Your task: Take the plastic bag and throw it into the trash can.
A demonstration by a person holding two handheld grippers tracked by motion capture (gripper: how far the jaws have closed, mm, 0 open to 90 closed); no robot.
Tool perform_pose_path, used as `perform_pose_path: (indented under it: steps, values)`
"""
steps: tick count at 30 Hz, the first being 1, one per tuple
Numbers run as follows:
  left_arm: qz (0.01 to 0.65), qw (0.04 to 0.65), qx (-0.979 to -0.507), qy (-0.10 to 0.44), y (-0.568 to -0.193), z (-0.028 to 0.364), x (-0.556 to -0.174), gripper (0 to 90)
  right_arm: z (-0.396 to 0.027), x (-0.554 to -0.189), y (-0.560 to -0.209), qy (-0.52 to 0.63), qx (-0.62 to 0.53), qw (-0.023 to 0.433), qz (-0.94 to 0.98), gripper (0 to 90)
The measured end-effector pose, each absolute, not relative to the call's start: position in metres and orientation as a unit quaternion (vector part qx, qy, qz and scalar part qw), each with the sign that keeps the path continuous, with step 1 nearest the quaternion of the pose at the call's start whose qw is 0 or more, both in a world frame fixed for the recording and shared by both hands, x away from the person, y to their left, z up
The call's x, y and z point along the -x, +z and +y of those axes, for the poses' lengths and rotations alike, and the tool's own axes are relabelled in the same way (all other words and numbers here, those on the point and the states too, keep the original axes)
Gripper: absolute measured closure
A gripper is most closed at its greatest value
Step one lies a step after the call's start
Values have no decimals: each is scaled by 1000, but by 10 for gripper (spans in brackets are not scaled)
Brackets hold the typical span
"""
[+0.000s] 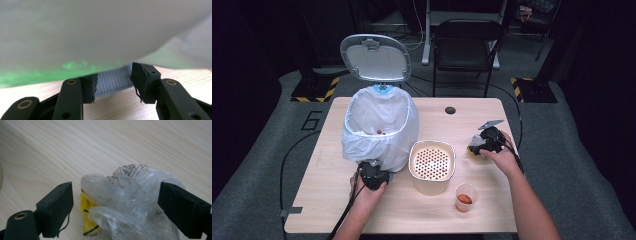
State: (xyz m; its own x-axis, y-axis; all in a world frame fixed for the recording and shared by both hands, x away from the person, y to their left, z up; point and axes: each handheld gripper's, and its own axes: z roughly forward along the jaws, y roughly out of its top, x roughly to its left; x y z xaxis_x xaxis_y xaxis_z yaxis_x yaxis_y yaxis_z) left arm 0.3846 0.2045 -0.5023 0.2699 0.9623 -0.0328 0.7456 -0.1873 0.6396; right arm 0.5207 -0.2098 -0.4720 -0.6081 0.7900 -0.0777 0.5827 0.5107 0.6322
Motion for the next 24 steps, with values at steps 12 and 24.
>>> perform_pose_path:
  steps: [12,24]
  values:
    - [572,281,-747,193,-502,205,-385,560,-211,-518,-491,258,-405,182,858,212]
    - [571,281,-747,193,-502,205,-385,560,-212,-517,-486,262,-396,176,862,638]
